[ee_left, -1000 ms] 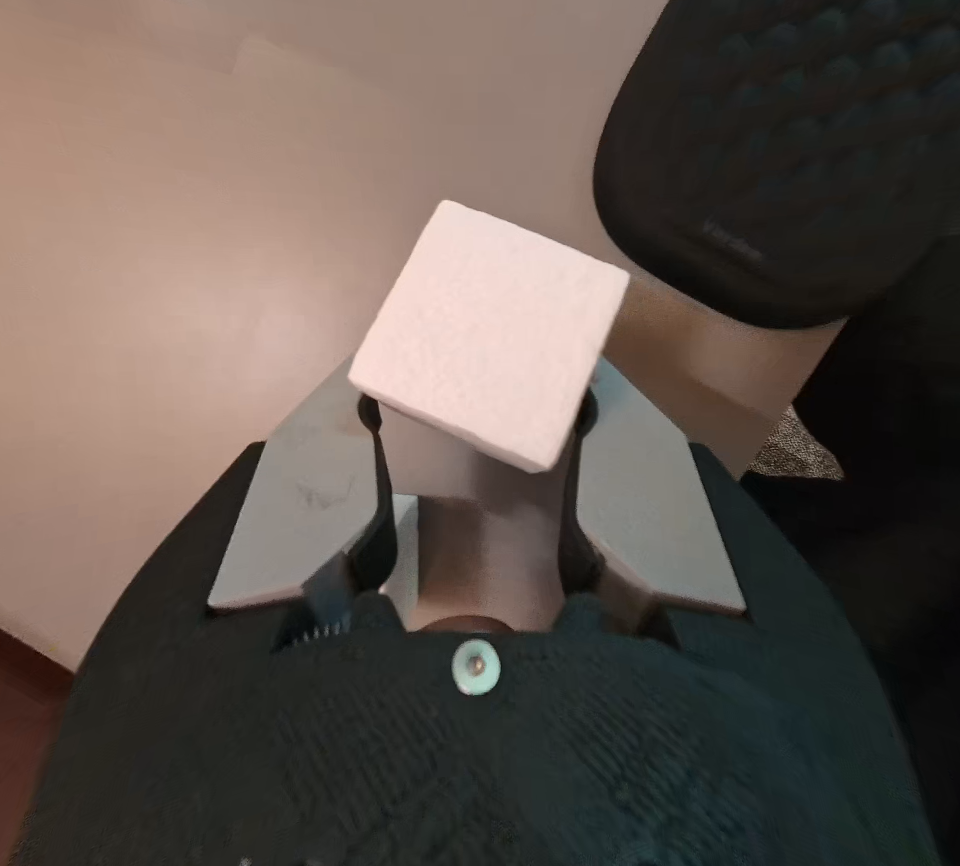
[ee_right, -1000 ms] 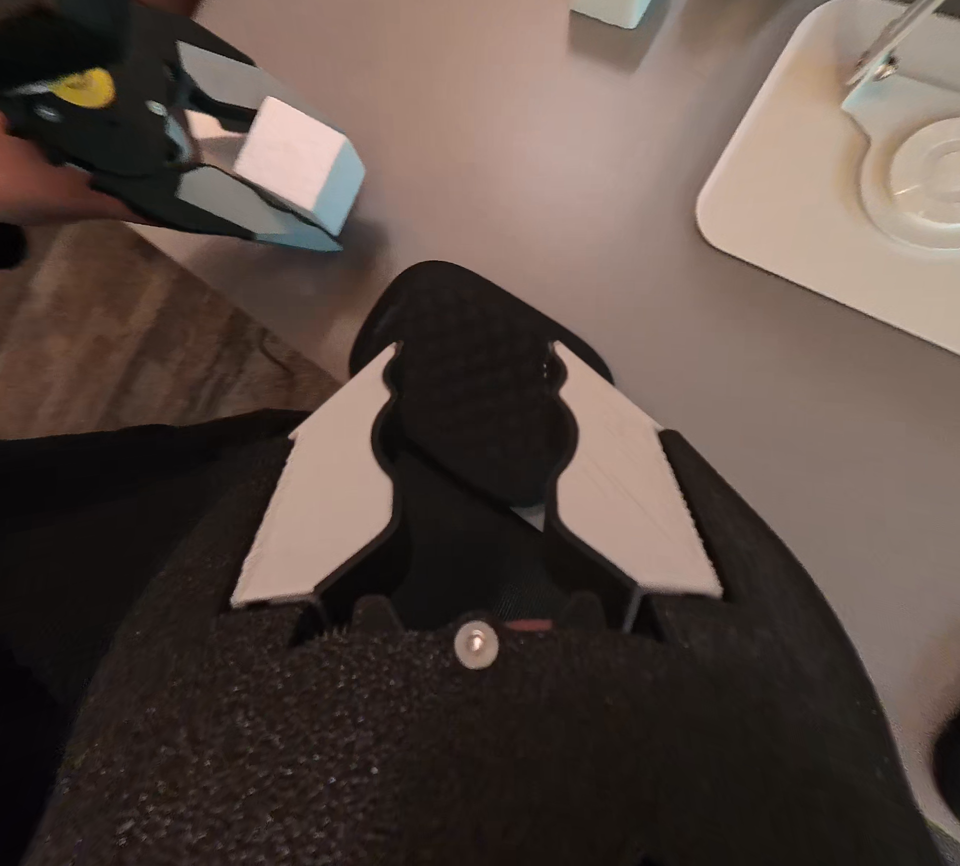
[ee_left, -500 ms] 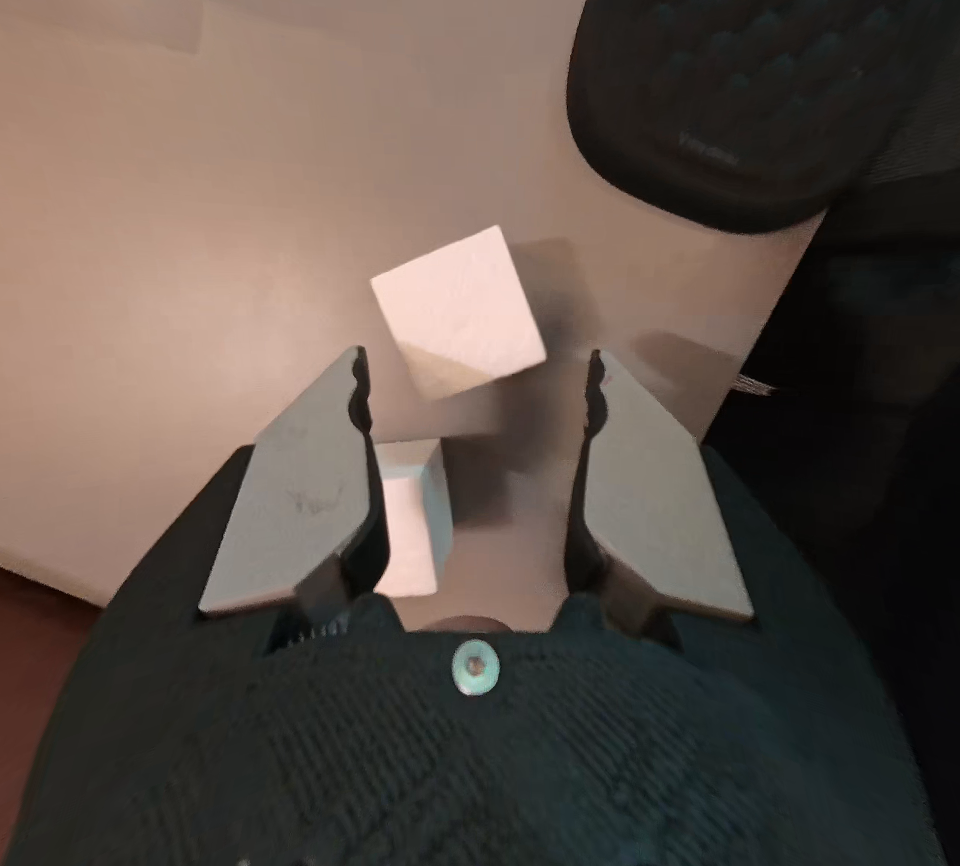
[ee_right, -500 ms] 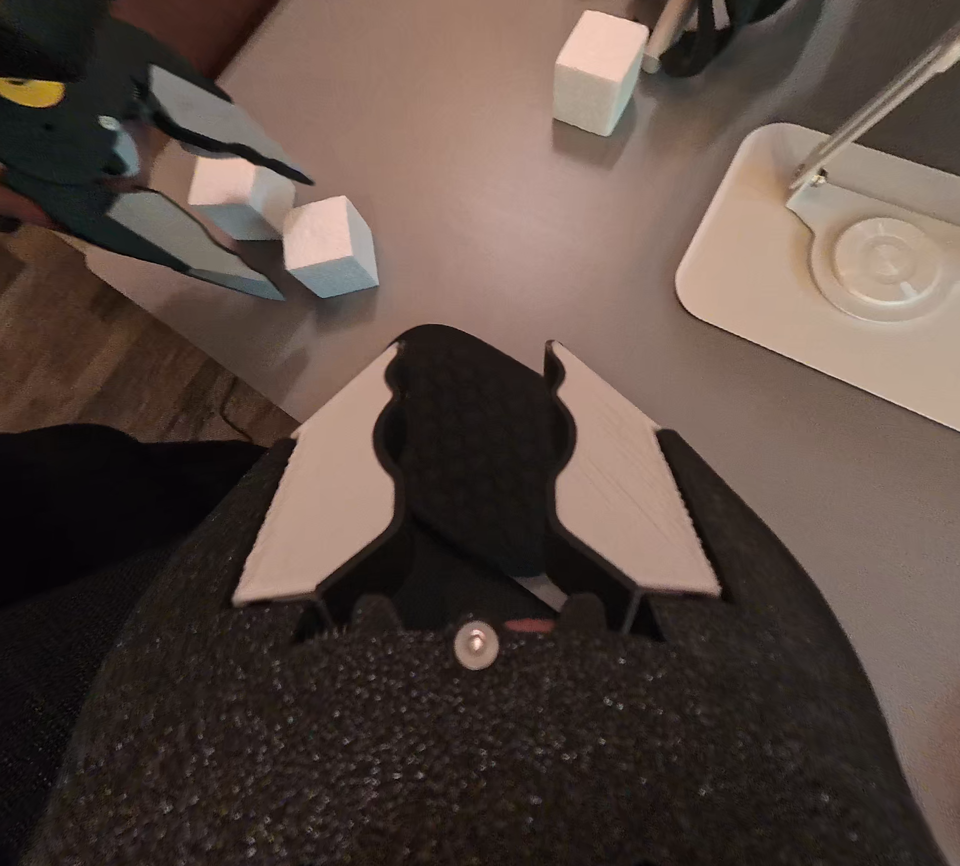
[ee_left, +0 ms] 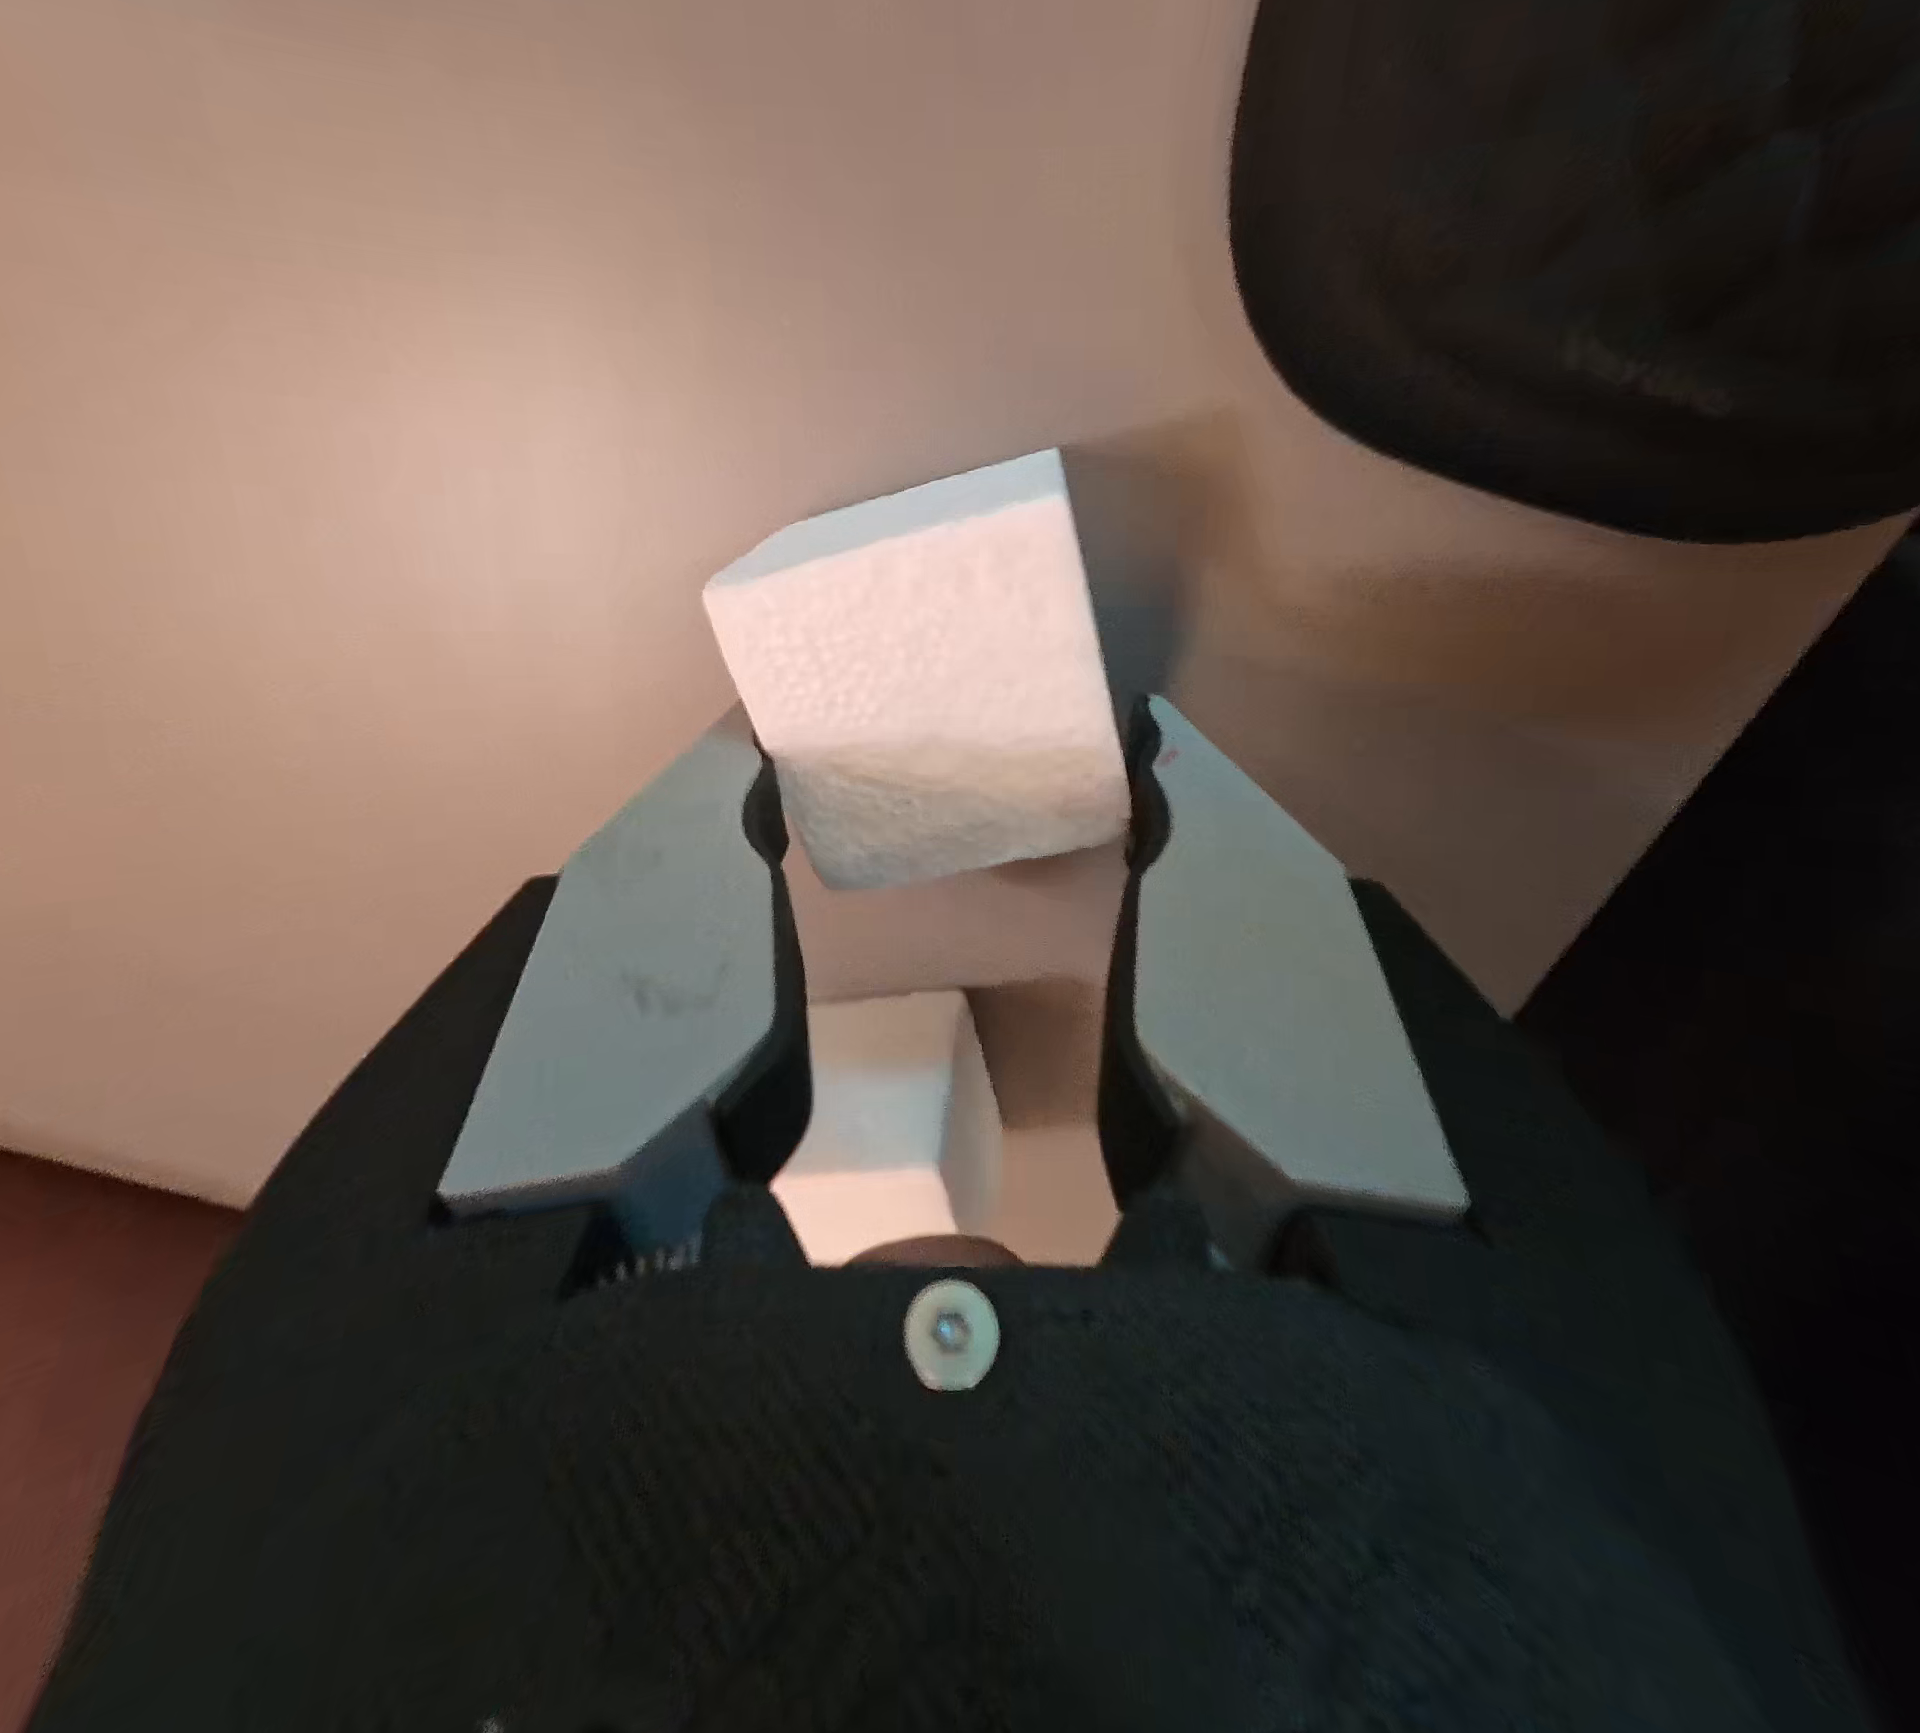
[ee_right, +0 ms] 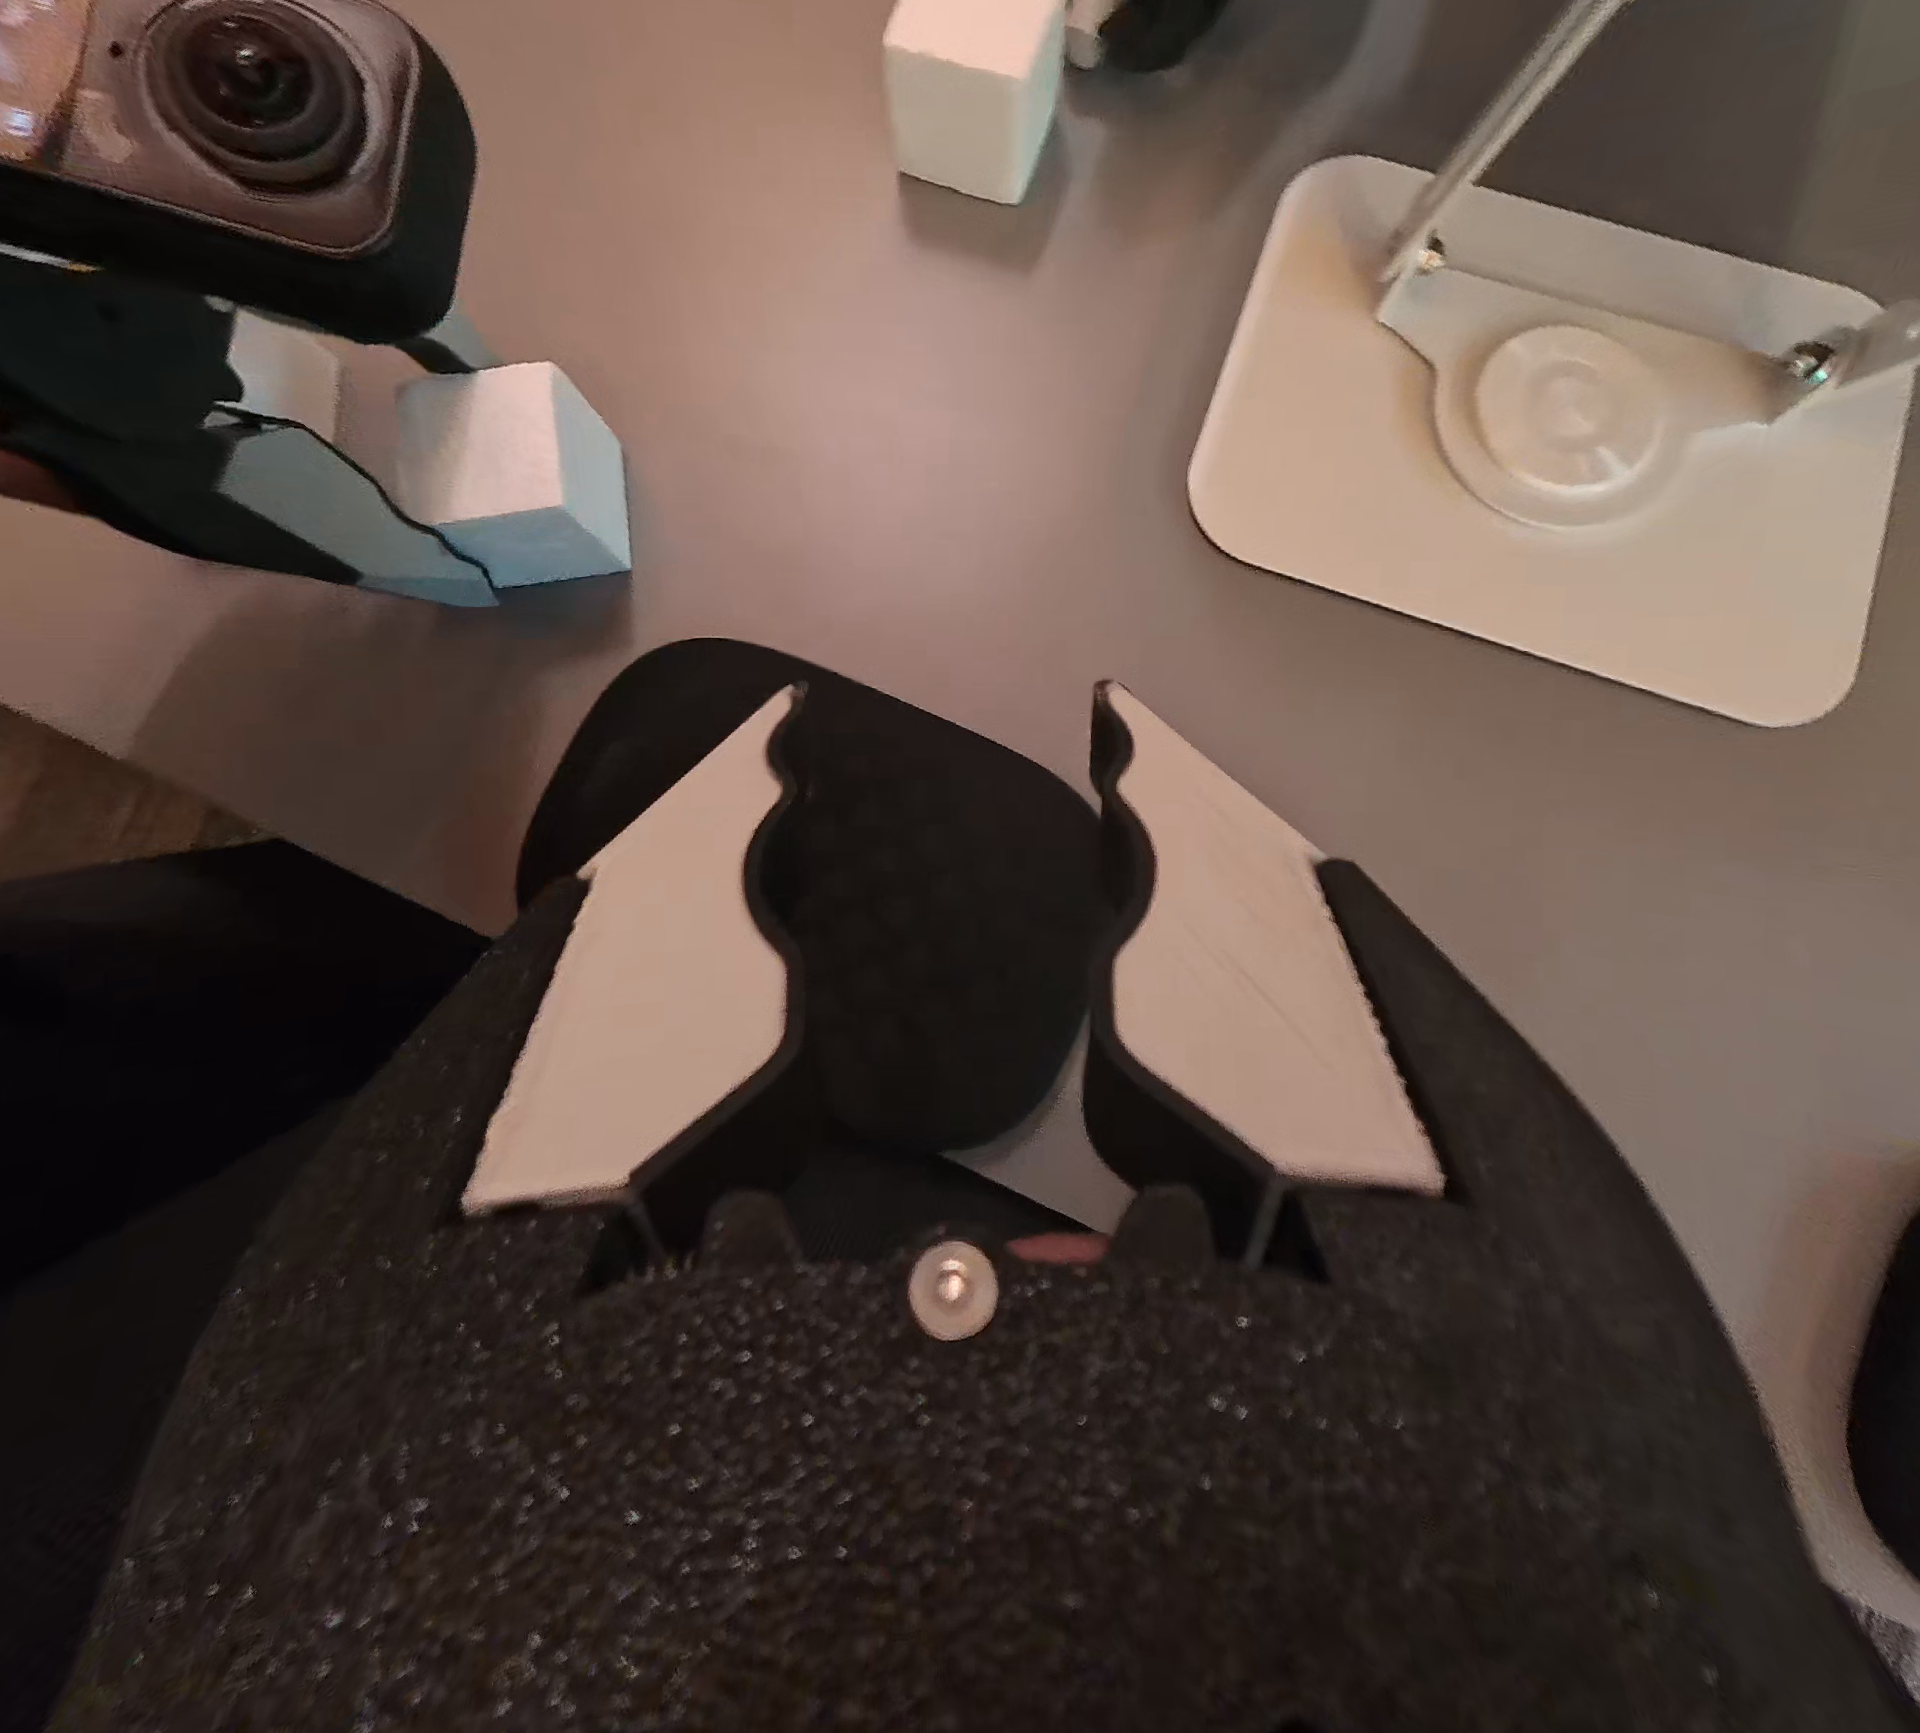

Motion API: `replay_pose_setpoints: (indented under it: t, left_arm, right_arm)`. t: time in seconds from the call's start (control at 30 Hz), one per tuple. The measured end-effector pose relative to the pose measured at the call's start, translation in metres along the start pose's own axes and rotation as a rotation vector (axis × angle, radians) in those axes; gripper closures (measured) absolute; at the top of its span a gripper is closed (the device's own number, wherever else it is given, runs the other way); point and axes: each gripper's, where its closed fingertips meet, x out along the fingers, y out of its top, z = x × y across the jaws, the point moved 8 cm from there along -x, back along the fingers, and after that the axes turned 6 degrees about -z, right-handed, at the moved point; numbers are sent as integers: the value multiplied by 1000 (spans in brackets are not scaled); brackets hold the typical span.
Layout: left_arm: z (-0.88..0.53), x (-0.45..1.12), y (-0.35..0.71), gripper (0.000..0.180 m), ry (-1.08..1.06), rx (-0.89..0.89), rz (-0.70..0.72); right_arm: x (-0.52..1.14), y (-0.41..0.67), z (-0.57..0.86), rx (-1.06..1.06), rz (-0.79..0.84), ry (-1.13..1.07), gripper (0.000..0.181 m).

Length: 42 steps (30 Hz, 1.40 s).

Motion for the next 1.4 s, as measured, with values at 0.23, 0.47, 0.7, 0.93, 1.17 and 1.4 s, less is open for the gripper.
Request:
replay_pose_setpoints:
  t: [0.23, 0.47, 0.7, 0.93, 1.17, 1.4]
  left_arm:
    - [-30, 4, 22, 116, -14, 178, 95]
    - [-68, -5, 19, 115, -66, 234, 237]
    - [-82, -1, -4, 109, -154, 165, 262]
    - [-86, 1, 2, 123, -126, 158, 273]
    - [-214, -58, 20, 123, 139, 72, 296]
    - [-412, -75, 4, 123, 173, -187, 181]
  right_arm:
    - [2, 1, 11, 32, -88, -194, 125]
    - [10, 0, 9, 268, -153, -302, 124]
    - [13, -1, 7, 319, -179, -342, 124]
    - [21, -3, 5, 324, -172, -280, 125]
    - [22, -8, 2, 377, -128, -174, 125]
    - [22, -11, 6, 426, -123, -163, 125]
